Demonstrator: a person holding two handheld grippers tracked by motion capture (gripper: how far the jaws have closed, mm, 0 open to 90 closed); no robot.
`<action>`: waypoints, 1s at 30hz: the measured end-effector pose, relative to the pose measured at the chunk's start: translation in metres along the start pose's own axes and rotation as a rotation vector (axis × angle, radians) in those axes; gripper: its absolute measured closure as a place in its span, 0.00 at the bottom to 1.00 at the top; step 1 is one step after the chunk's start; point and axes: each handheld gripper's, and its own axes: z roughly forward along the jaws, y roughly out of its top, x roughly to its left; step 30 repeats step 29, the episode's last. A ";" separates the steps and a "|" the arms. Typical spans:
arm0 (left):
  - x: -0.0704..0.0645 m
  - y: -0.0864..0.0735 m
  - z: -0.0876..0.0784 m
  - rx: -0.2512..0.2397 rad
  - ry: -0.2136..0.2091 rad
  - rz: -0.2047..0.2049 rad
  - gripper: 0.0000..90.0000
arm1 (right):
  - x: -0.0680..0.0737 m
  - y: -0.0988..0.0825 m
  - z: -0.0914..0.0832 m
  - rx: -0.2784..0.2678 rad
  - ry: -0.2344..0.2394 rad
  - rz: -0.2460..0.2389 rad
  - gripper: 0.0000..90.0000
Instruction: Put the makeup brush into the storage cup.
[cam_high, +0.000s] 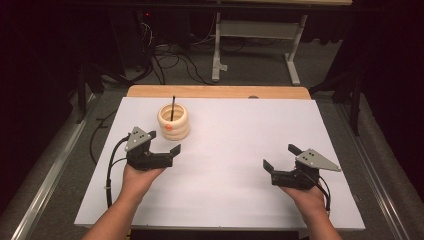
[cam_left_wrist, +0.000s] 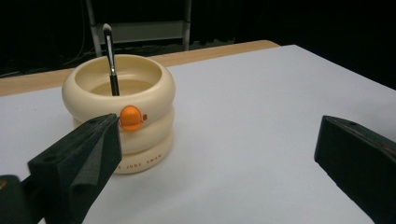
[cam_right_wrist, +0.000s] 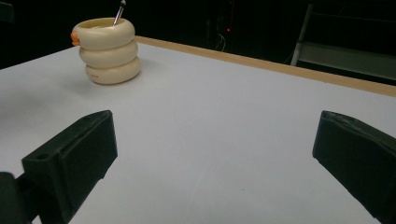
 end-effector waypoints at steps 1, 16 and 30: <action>-0.002 -0.001 -0.002 0.004 -0.004 0.005 0.00 | 0.000 0.000 0.000 -0.001 0.000 0.000 0.01; -0.024 -0.036 -0.030 -0.011 -0.039 0.057 0.00 | 0.006 -0.002 -0.008 -0.008 0.011 -0.012 0.01; -0.022 -0.039 -0.029 -0.023 -0.051 0.059 0.00 | 0.003 -0.004 -0.008 -0.007 -0.013 -0.001 0.01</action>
